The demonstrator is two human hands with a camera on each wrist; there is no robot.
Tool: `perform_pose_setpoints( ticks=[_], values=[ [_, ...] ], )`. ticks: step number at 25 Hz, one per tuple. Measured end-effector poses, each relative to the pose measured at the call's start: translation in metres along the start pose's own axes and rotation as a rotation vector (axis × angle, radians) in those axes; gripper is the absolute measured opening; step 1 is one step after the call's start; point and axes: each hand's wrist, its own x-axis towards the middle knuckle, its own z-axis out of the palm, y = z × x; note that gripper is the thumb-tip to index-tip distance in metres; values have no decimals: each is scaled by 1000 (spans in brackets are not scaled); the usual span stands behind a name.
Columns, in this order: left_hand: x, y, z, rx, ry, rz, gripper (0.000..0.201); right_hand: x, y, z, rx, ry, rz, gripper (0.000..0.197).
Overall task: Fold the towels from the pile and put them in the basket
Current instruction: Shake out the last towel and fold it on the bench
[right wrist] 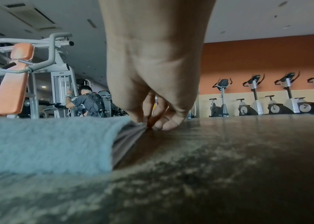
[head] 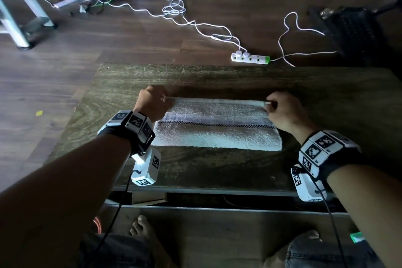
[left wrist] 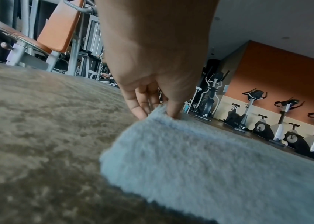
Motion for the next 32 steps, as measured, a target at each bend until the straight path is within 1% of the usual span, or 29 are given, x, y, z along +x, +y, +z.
perform_pose_setpoints(
  ticks=[2, 4, 6, 8, 9, 10, 12, 14, 15, 16, 17, 18, 19, 20, 21, 22, 23, 24, 25, 26, 28, 29, 30, 32],
  values=[
    [1, -1, -2, 30, -56, 2, 19, -4, -2, -7, -47, -80, 13, 10],
    [2, -3, -6, 107, -147, 21, 25, -10, -5, -17, -70, -103, 34, 8],
    [-4, 2, -18, 172, -199, 60, 22, -19, -9, -28, -43, -72, 16, 6],
    [-12, 15, -36, 157, -182, 141, 17, -26, -11, -43, 11, 1, -20, 9],
    [-18, 23, -46, 138, -131, 185, 15, -29, -12, -50, 42, 42, -33, 8],
    [-26, 32, -56, 101, -52, 222, 14, -32, -12, -59, 79, 95, -53, 7],
    [-42, 43, -73, -28, 135, 276, 9, -41, -13, -74, 151, 267, -117, 4],
    [-64, 45, -86, -111, 313, 376, 11, -61, -16, -85, 279, 426, -184, 9],
    [-78, 43, -90, -115, 386, 454, 12, -75, -16, -86, 383, 465, -206, 12],
    [-91, 36, -88, -97, 421, 532, 13, -89, -14, -84, 464, 467, -228, 16],
    [-105, 27, -82, -74, 410, 591, 12, -103, -8, -78, 488, 422, -231, 20],
    [-118, 13, -72, -44, 353, 620, 9, -115, 1, -69, 458, 308, -198, 25],
    [-129, -5, -59, -10, 264, 616, 11, -125, 10, -60, 395, 119, -126, 29],
    [-141, -22, -47, 26, 163, 594, 20, -135, 19, -51, 319, -94, -36, 32],
    [-151, -37, -35, 61, 74, 564, 27, -141, 28, -41, 276, -238, 48, 32],
    [-160, -48, -24, 69, 27, 530, 30, -145, 35, -32, 275, -256, 112, 29],
    [-167, -52, -15, 47, 23, 465, 28, -149, 38, -26, 312, -188, 173, 22],
    [-171, -50, -13, 14, 51, 358, 24, -149, 36, -22, 332, -98, 215, 15],
    [-172, -43, -13, -15, 80, 230, 20, -150, 34, -19, 315, -41, 232, 14],
    [-171, -38, -12, -11, 73, 112, 22, -152, 29, -18, 254, -33, 225, 19],
    [-167, -28, -13, 87, -32, -71, 45, -152, 25, -15, 141, -62, 182, 29],
    [-165, -25, -13, 126, -74, -128, 57, -153, 23, -14, 106, -62, 170, 29],
    [-165, -21, -14, 141, -89, -171, 65, -155, 20, -15, 78, -57, 173, 27],
    [-164, -16, -18, 115, -76, -234, 70, -155, 17, -16, 48, -36, 187, 21]
  ],
)
